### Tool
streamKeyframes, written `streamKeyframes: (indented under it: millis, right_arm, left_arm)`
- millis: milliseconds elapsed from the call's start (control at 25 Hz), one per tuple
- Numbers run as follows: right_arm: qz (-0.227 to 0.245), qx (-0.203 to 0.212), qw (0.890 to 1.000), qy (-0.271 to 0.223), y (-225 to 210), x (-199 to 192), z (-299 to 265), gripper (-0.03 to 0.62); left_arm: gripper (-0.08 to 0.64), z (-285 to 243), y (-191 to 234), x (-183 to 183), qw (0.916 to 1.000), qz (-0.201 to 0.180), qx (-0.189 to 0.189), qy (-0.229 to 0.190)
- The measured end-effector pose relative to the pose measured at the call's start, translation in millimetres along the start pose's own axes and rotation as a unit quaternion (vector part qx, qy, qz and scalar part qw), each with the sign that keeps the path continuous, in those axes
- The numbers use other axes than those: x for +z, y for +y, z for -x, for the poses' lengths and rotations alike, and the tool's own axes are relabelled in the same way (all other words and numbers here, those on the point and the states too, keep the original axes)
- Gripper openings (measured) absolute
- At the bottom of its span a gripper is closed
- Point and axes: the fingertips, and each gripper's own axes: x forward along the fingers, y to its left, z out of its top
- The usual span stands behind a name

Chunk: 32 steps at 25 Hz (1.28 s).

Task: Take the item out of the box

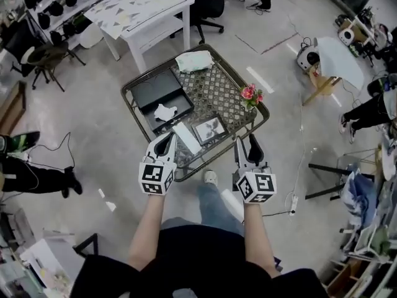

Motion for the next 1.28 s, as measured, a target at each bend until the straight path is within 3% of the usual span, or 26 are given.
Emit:
streamKeyframes:
  millis: [280, 600, 1080, 1280]
  right_arm:
    - [0.021, 0.114, 0.993, 0.039, -5, 9, -91, 0.167]
    - [0.044, 0.234, 0.968, 0.080, 27, 2, -161, 0.167]
    - [0.059, 0.323, 0.938, 0.115, 90, -13, -202, 0.167]
    - [0.069, 0.334, 0.932, 0.126, 111, -21, -208, 0.167]
  left_arm:
    - [0.020, -34, 28, 8, 0.9948, 0.029, 0.098, 0.003]
    - [0.020, -26, 68, 7, 0.9755, 0.056, 0.212, 0.003]
    - [0.020, 13, 101, 15, 0.9560, 0.064, 0.286, -0.014]
    - [0.020, 23, 115, 11, 0.9541, 0.067, 0.292, -0.014]
